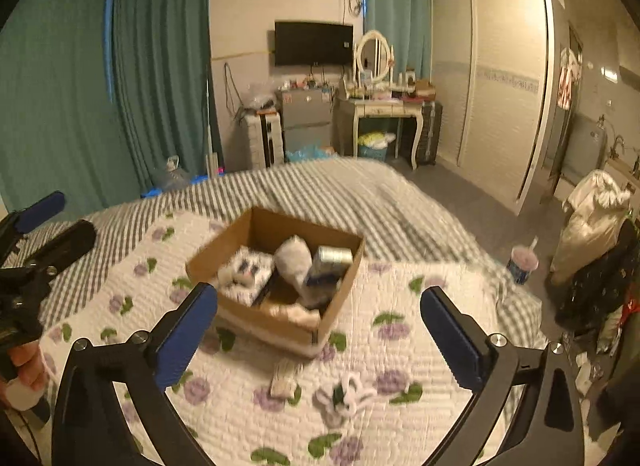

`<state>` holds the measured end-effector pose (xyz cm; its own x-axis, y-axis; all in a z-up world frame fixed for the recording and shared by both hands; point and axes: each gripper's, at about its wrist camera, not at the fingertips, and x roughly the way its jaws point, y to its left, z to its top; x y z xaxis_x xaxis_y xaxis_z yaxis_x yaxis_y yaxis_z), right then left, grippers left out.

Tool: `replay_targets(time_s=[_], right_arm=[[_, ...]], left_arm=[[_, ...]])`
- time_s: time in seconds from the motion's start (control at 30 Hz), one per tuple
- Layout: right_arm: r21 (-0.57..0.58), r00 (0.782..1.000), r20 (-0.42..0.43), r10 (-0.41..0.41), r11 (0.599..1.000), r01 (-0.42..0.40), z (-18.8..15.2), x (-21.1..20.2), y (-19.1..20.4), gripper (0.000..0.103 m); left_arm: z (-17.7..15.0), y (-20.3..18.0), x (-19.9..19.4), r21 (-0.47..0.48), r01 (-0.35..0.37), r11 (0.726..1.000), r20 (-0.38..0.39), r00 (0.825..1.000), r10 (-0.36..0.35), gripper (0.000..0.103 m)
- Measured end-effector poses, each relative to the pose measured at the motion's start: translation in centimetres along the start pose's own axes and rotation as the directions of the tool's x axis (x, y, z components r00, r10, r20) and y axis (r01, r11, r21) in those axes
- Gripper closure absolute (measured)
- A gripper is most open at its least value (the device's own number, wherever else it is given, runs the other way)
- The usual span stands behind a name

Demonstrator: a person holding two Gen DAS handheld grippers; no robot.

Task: Organize soft objects
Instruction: 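Grasp the white towel with green trim with the right tool while the left tool grasps the white mesh item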

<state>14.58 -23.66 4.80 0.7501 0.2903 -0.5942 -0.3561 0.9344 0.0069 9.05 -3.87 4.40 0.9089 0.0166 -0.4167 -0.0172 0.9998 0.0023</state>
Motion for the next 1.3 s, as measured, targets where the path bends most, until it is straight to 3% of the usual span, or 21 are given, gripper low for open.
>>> replay_targets(time_s=[0.2,0.53,0.7,0.77,0.83,0.9,0.93,1.1,1.27,1.3], right_arm=[[0.014,0.990,-0.144,-0.002,1.000,0.004,-5.1,5.8,-1.6,0.001],[0.013,0.948,-0.319,-0.004,1.000,0.008,-10.9,13.6,-4.3,0.003],[0.007,0.910,-0.410,0.055,0.998,-0.057,-13.0,16.1,-4.3,0.018],[0.007,0.900,-0.432,0.064,0.998,-0.068,-13.6,16.6,-4.3,0.036],[0.022,0.891,-0.447,0.077,0.997,-0.075,-14.0,17.0,-4.6,0.040],[0.057,0.894,-0.435,0.106,0.994,-0.090,-13.7,16.7,-5.2,0.045],[0.076,0.899,-0.421,0.121,0.992,-0.097,-13.5,16.4,-5.6,0.052],[0.101,0.923,-0.368,0.109,0.992,-0.077,-12.5,14.9,-6.5,0.054],[0.127,0.929,-0.355,0.108,0.990,-0.067,-12.0,14.2,-7.0,0.055],[0.125,0.929,-0.354,0.107,0.990,-0.066,-11.9,14.0,-6.9,0.055]], left_arm=[[-4.5,-1.3,3.8,-0.039,-0.089,0.995,-0.106,0.991,0.085,0.005],[-10.5,-4.7,9.7,-0.042,-0.093,0.995,-0.251,0.965,0.080,0.005],[-12.9,-5.6,12.2,-0.046,-0.104,0.994,-0.314,0.946,0.084,0.005],[-13.8,-5.8,13.0,-0.047,-0.105,0.993,-0.345,0.935,0.082,0.005],[-14.5,-6.0,13.5,-0.043,-0.104,0.994,-0.366,0.927,0.081,0.005],[-15.1,-6.4,13.9,-0.036,-0.092,0.995,-0.383,0.921,0.071,0.005],[-15.3,-6.7,13.9,-0.033,-0.082,0.996,-0.387,0.920,0.063,0.005],[-15.8,-8.4,14.2,-0.034,0.010,0.999,-0.395,0.918,-0.023,0.005],[-15.9,-9.4,15.6,-0.043,0.061,0.997,-0.406,0.911,-0.073,0.008],[-16.0,-9.6,16.0,-0.043,0.070,0.997,-0.409,0.909,-0.081,0.020]])
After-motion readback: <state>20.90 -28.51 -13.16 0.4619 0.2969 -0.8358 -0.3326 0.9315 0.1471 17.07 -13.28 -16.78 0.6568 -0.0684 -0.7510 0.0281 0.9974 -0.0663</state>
